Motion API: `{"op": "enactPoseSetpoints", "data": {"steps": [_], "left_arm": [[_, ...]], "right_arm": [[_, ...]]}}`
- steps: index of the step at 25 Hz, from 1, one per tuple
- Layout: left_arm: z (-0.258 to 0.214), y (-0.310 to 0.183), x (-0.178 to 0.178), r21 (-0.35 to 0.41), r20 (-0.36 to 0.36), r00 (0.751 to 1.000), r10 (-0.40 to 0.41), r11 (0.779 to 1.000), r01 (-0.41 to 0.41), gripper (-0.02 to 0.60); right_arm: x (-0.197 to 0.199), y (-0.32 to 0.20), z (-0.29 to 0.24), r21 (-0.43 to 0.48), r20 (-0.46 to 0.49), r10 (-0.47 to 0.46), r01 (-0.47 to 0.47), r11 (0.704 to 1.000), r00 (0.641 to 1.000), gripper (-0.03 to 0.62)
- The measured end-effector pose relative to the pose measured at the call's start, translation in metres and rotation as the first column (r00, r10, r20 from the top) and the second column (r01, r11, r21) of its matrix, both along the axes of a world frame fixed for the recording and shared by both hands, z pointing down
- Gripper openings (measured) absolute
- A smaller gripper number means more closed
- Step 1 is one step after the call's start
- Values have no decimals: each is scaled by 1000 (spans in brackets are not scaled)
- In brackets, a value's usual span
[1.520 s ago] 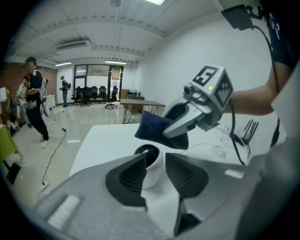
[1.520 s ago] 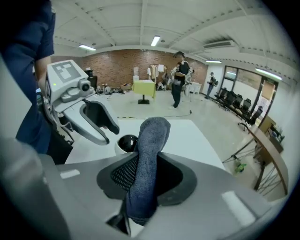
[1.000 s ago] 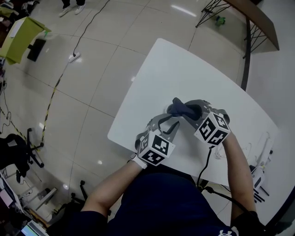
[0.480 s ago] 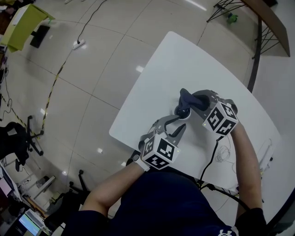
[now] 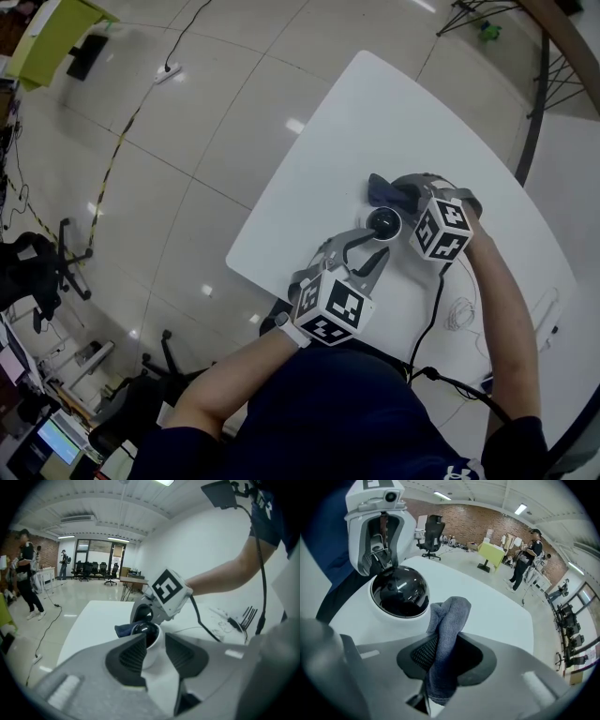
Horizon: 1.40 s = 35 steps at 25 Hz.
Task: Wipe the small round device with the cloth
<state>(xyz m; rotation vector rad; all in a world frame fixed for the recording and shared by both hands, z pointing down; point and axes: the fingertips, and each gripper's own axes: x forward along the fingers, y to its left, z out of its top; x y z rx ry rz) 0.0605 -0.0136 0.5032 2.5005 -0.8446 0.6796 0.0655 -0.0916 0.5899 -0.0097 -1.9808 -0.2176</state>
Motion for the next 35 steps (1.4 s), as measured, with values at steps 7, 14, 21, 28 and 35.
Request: {"op": "enactPoseSetpoints", "data": {"steps": [7, 14, 21, 28, 35], "left_arm": [[4, 1, -4, -16, -5, 1000, -9, 1000, 9, 126], [-6, -5, -11, 18, -7, 1000, -4, 1000, 5, 127], [-2, 7, 2, 40, 30, 998, 59, 997, -60, 126], [6, 8, 8, 62, 76, 992, 99, 993, -104, 127], [6, 14, 15, 50, 87, 988, 129, 990, -134, 140]], "right_arm": [[2, -4, 5, 100, -73, -7, 14, 995, 997, 107], [13, -3, -39, 103, 14, 164, -164, 981, 986, 107], [12, 25, -105, 202, 86, 139, -154, 967, 987, 107], [-7, 50, -107, 153, 78, 60, -71, 986, 995, 107], [-16, 31, -94, 177, -4, -38, 38, 983, 999, 106]]}}
